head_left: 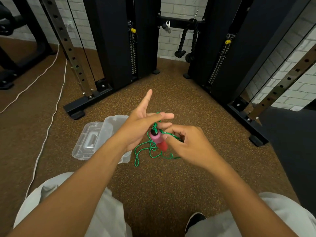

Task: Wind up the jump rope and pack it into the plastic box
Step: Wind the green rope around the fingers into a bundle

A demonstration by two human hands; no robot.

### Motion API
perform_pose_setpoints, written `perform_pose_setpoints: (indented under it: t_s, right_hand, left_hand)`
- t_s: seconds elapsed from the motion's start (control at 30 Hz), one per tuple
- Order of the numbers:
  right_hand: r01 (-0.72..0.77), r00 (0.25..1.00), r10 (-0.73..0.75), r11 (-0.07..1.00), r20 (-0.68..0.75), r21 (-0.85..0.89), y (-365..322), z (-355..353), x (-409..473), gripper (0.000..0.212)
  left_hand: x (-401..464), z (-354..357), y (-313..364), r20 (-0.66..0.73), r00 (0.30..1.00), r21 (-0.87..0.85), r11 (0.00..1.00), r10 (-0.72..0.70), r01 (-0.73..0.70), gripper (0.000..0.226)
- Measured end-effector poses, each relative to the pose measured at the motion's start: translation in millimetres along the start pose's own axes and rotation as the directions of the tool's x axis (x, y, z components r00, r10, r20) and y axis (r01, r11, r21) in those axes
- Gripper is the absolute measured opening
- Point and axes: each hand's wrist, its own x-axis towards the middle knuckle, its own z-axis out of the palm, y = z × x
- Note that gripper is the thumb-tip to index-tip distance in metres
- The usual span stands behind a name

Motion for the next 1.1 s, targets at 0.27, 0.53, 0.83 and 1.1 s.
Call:
perform_pose_setpoints:
  t_s: [0.27,0.53,0.83,1.1]
  right_hand:
    - [0.03,0.999,-0.036,0.977,-0.026,-0.21,13,10,4,0.025]
    - [0.046,0.999,-0.043,0.986,0.027,-0.159,5,2,1,0.014]
    - [0.032,0.999,-0.036,0.96,0.009,0.279,-4,-20,-1,0.01]
    - [0.046,0.959,-0.057,0.998,-0.279,-0.047,6,-20,9,0.015]
  left_hand:
    - [2,4,0,0.05,0.998,-0.116,0.992,-0.044,0.05,0.067]
    - [7,2,-8,0.083,0.996,-0.052,0.998,-0.037,0.042,0.06]
    - [11,6,-15,0.059,0.996,0.016,0.998,-0.064,0.063,0.062]
    - [-1,21,-10,0.209,0.974,0.044,0.996,-0.088,0.08,0.07]
